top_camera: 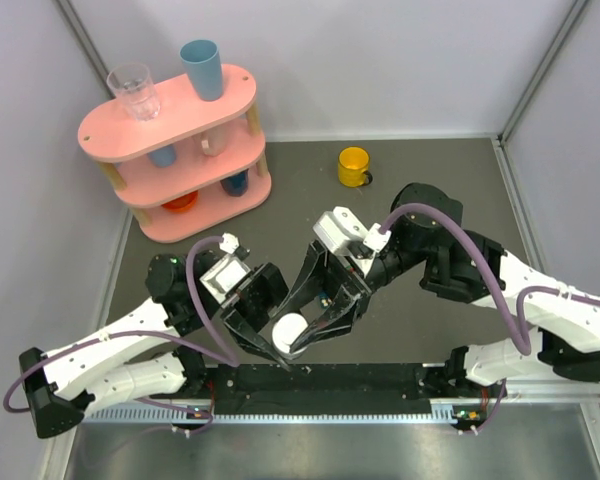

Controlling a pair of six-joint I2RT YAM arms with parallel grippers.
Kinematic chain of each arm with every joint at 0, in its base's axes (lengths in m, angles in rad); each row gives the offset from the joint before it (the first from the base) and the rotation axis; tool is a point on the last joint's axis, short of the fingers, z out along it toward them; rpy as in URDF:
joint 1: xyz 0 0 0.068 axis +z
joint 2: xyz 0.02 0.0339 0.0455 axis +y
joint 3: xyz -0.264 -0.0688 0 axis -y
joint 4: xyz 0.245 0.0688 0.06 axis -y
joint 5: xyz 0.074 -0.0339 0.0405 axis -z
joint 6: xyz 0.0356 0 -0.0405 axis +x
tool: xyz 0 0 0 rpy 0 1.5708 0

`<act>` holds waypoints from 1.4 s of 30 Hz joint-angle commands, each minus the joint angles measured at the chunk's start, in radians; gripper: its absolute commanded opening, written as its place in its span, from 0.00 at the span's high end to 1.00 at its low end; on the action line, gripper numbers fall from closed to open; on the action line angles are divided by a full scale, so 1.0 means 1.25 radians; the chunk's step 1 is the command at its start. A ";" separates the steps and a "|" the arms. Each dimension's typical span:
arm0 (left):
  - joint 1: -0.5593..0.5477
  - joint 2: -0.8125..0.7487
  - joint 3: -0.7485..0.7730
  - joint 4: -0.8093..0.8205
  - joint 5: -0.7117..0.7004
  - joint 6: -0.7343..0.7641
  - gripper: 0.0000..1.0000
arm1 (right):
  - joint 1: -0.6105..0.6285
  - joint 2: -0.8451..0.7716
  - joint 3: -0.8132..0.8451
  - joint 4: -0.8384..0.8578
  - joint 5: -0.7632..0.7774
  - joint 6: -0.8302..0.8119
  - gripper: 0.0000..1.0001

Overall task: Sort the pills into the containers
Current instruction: Screw the lid of the pill bottle onto the pill bottle.

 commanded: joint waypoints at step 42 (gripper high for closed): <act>-0.009 -0.135 0.053 -0.613 -0.888 0.401 1.00 | 0.077 0.024 0.062 -0.023 1.094 0.034 0.37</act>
